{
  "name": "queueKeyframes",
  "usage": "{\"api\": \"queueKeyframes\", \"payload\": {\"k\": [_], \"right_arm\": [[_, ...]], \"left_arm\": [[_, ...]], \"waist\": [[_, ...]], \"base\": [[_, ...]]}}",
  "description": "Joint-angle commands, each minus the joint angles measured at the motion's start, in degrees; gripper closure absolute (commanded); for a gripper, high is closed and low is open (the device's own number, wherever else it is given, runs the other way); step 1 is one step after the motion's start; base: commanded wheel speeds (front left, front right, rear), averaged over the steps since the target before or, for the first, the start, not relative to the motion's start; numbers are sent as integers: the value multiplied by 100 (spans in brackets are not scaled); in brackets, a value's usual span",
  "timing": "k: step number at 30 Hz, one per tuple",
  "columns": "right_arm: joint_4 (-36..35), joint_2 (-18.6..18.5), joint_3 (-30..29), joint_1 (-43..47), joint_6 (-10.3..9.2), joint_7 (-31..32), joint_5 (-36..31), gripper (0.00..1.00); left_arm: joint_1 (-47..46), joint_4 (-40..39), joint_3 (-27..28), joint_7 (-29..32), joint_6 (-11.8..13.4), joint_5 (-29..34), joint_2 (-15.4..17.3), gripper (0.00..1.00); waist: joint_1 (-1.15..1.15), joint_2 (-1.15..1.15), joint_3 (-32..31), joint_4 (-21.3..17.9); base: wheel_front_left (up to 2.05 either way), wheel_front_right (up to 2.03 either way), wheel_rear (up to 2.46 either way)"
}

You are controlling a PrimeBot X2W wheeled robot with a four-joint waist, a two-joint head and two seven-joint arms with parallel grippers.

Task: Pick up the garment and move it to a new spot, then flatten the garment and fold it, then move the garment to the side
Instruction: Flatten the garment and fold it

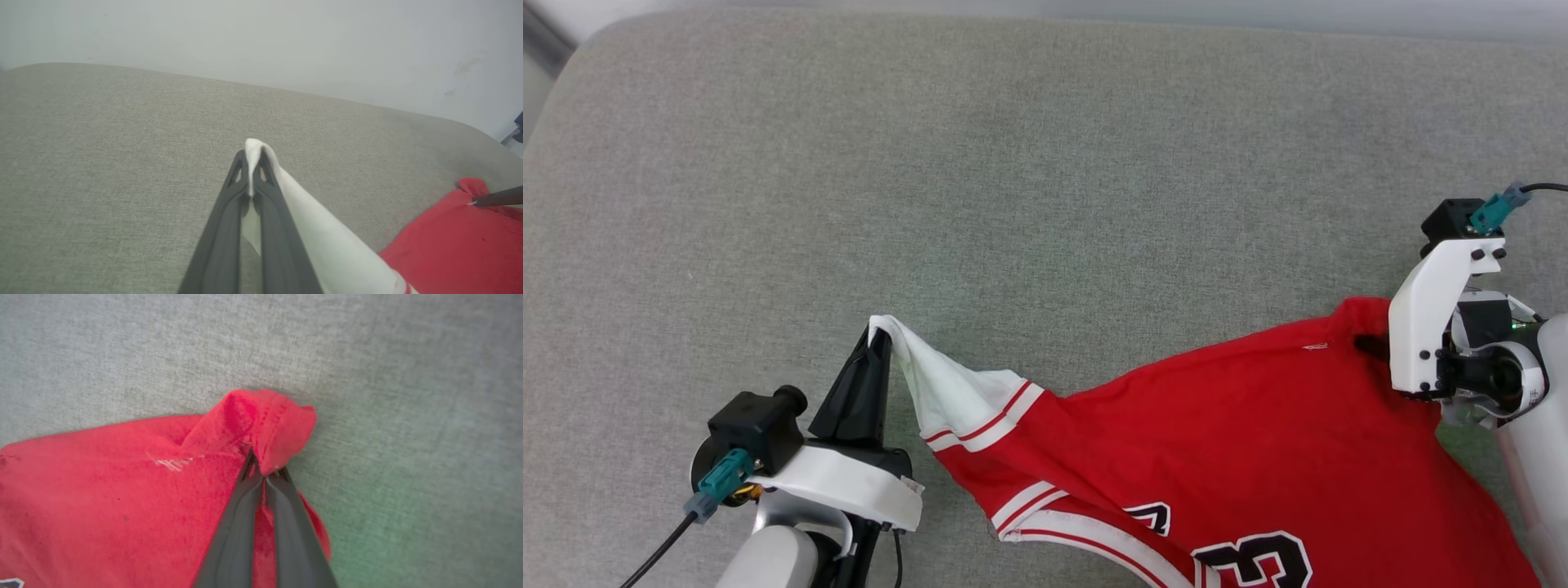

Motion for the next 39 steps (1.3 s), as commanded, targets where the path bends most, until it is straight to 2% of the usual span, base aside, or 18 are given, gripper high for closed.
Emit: {"api": "queueKeyframes", "payload": {"k": [1, 9, 13, 20, 21, 26, 31, 39], "right_arm": [[288, 96, 229, 391, -4, 49, 37, 100], [-467, -261, 243, 148, -4, -945, 163, 100], [-1061, -425, 96, 348, -4, -2046, -100, 100], [-1800, -131, -445, 704, -5, -3590, -469, 100], [-1800, -131, -445, 704, -5, -3590, -469, 100], [-2284, 135, -743, 599, -4, -4358, -767, 100], [-2563, 310, -1001, 173, -5, -4640, -897, 100], [-2354, 326, -1260, -1446, -5, -4401, -946, 100]], "left_arm": [[-36, 32, 17, -25, -8, -29, 16, 100], [-79, 100, 168, -18, 34, -91, 157, 100], [-273, 36, 363, -24, 67, -125, 327, 100], [-707, -207, 694, -115, 273, -79, 426, 100], [-707, -207, 694, -115, 273, -79, 426, 100], [-1276, -340, 861, -142, 347, -51, 477, 100], [-2235, -349, 966, -65, 327, 3, 568, 100], [-4465, 221, 946, 457, 82, 36, 845, 100]], "waist": [[0, 0, -67, -29], [0, 0, -424, -213], [0, 0, -674, -372], [0, 0, -954, -577], [0, 0, -954, -577], [0, 0, -971, -681], [0, 0, -729, -730], [0, 0, 161, -816]], "base": [[0, 0, 0], [0, 0, 0], [0, 0, 0], [0, 0, 0], [0, 0, 0], [0, 0, 0], [0, 0, 0], [0, 0, 0]]}}
